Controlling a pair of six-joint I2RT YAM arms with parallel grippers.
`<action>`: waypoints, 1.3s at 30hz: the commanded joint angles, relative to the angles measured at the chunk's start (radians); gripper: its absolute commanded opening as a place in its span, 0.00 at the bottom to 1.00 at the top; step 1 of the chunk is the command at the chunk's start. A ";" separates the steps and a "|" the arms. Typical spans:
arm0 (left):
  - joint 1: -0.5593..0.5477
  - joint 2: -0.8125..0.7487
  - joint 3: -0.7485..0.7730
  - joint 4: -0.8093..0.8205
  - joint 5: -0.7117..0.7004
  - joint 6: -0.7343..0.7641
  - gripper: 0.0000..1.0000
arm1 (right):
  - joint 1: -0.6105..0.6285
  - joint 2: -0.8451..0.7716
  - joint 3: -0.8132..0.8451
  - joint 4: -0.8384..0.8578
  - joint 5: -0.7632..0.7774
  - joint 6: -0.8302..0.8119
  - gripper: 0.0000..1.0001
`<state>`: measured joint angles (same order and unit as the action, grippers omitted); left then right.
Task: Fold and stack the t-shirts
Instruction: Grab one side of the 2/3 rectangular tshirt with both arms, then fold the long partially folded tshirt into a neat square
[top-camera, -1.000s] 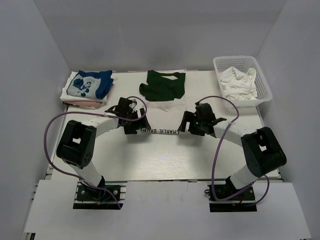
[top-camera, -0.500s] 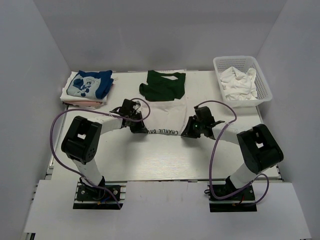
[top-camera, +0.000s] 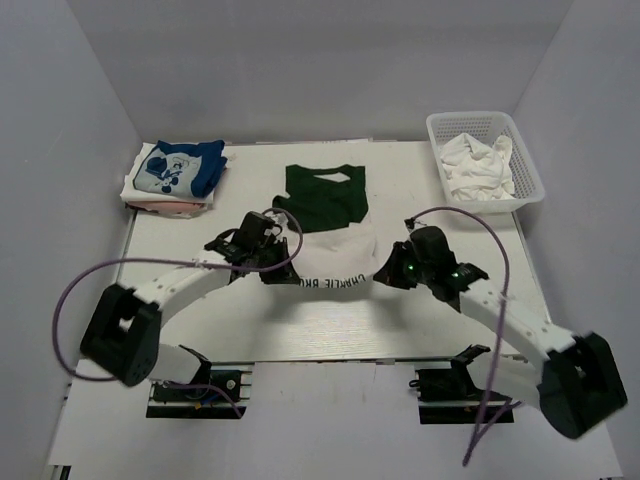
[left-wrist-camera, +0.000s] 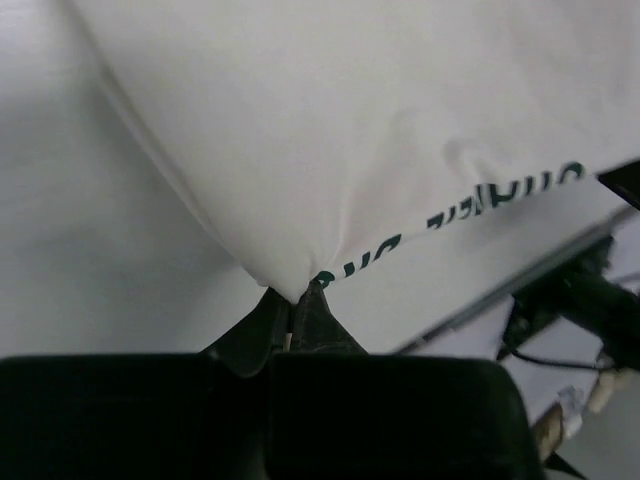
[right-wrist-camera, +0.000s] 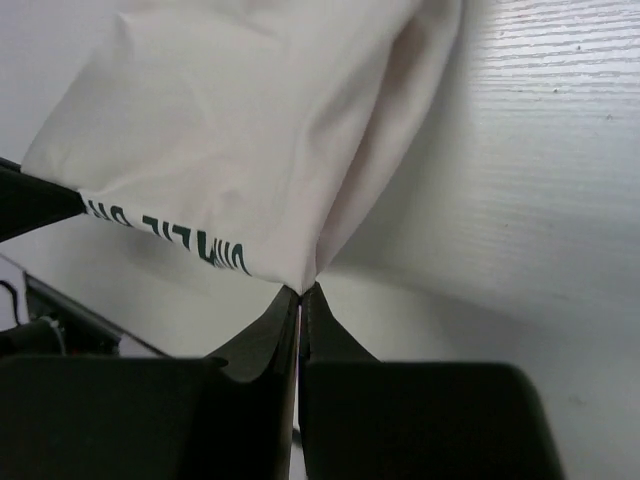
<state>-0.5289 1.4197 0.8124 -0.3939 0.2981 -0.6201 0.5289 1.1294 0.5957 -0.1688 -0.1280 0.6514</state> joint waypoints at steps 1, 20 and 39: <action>-0.035 -0.192 -0.002 -0.077 0.045 -0.036 0.00 | 0.023 -0.160 0.018 -0.211 0.036 0.036 0.00; -0.013 -0.092 0.508 -0.226 -0.393 -0.081 0.00 | 0.005 0.025 0.506 -0.189 0.332 0.011 0.00; 0.242 0.664 1.036 -0.273 -0.232 -0.041 0.00 | -0.184 0.793 0.995 -0.159 0.081 -0.012 0.00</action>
<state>-0.3176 2.0258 1.7569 -0.6224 0.0372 -0.6834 0.3786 1.8484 1.5200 -0.3328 -0.0025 0.6456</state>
